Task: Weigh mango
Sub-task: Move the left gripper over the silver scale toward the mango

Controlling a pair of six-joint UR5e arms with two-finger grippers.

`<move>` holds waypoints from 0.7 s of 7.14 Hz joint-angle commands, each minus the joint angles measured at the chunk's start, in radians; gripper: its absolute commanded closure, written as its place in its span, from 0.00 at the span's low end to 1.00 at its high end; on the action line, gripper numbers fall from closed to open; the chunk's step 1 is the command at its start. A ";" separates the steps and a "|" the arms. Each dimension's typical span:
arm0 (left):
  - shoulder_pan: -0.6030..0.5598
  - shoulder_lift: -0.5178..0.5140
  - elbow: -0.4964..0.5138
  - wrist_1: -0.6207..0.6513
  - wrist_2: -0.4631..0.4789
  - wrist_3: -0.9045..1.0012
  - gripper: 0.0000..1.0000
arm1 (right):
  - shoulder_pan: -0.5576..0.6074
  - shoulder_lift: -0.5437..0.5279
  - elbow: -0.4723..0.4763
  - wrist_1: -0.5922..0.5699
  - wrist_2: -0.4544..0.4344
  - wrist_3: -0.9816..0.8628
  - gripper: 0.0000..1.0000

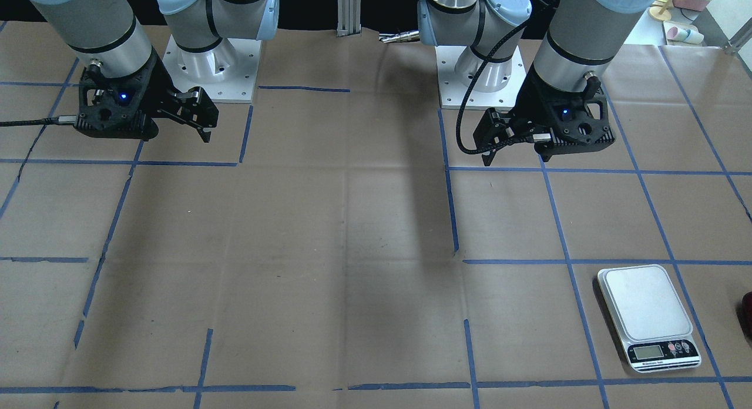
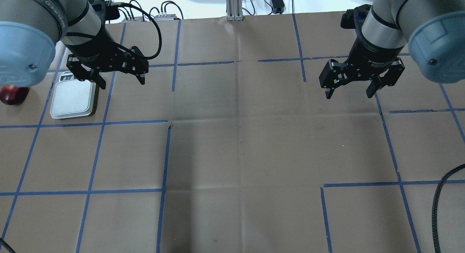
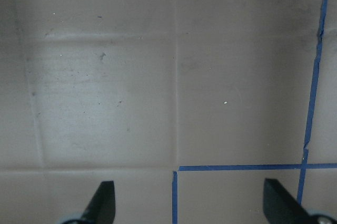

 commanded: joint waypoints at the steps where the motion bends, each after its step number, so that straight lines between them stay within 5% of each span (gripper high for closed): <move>1: 0.000 0.000 0.001 0.000 0.000 0.000 0.00 | 0.000 0.000 0.000 0.000 0.000 0.000 0.00; 5: 0.041 -0.011 0.037 0.002 -0.002 0.018 0.00 | 0.000 0.000 0.000 0.000 0.000 0.000 0.00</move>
